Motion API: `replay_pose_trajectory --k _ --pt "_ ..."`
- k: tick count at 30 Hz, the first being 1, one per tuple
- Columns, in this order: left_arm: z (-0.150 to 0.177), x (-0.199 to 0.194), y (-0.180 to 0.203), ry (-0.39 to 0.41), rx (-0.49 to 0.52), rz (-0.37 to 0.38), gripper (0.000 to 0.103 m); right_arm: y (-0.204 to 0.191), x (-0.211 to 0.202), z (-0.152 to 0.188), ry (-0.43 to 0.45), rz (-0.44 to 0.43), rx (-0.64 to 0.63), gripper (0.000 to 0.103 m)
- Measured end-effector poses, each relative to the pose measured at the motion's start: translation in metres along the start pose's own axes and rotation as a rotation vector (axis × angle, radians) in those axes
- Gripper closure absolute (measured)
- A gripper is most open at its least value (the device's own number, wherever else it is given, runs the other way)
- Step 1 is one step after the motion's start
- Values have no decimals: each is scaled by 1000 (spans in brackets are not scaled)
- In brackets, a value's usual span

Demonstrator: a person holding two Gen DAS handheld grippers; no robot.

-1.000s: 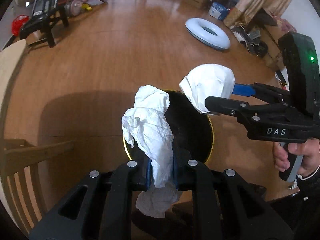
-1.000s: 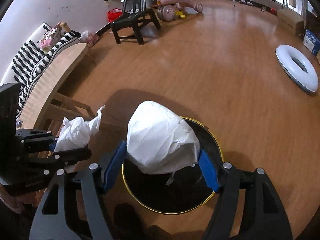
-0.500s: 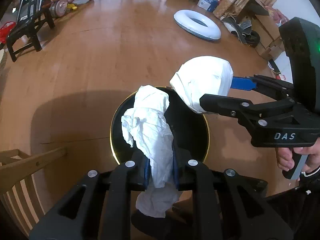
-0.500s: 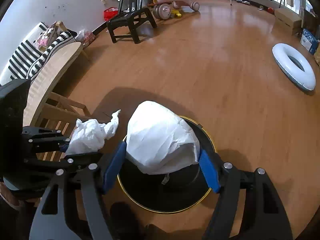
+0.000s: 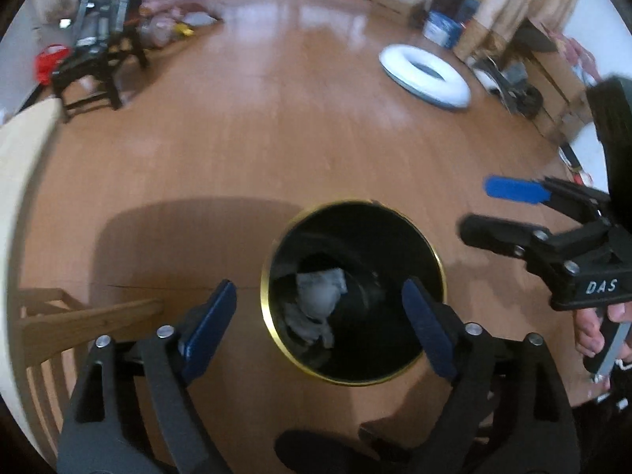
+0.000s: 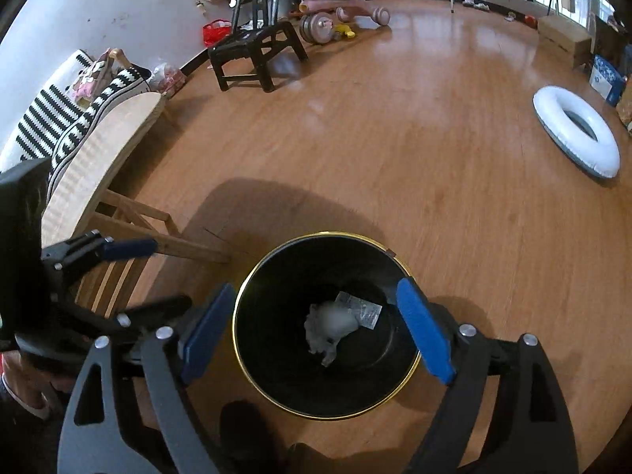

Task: Collect trash
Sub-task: 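Carry tissue and mask over the bin and open both tools to drop them, then swing both tools back over the remaining trash on the table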

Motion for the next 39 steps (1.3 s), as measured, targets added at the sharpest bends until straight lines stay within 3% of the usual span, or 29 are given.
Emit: replay_pose_trajectory --k 7,11,16,20,25,32,39 --pt "-21 -85 -39 186 -145 -71 11 -50 -49 -42 55 -21 -116 12" --pt "-8 -144 -62 263 -210 -146 8 -118 -102 -77 123 -68 -212 7" --pt "14 -209 -88 326 -295 -212 7 -205 -145 -88 146 -110 -310 7" --pt "33 -247 -102 376 -340 -224 7 -275 -152 -81 131 -157 -369 7" --pt "69 -265 -121 330 -353 -309 7 -332 -140 -67 56 -215 -298 7" --pt "124 -309 -144 330 -448 -426 7 -376 -143 -40 78 -247 -320 7" --pt "189 -373 -170 381 -549 -607 7 -393 -141 7 20 -299 -359 7"
Point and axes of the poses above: each gripper's, at about its wrist camera, not at the fingertips, and x roughly the way its jaws point, y to its right, z to its underside, the point moved 10 cm from there along x, roughly the way its jaws point, and after that the axes turned 10 degrees about y, right-handed, at the moved point
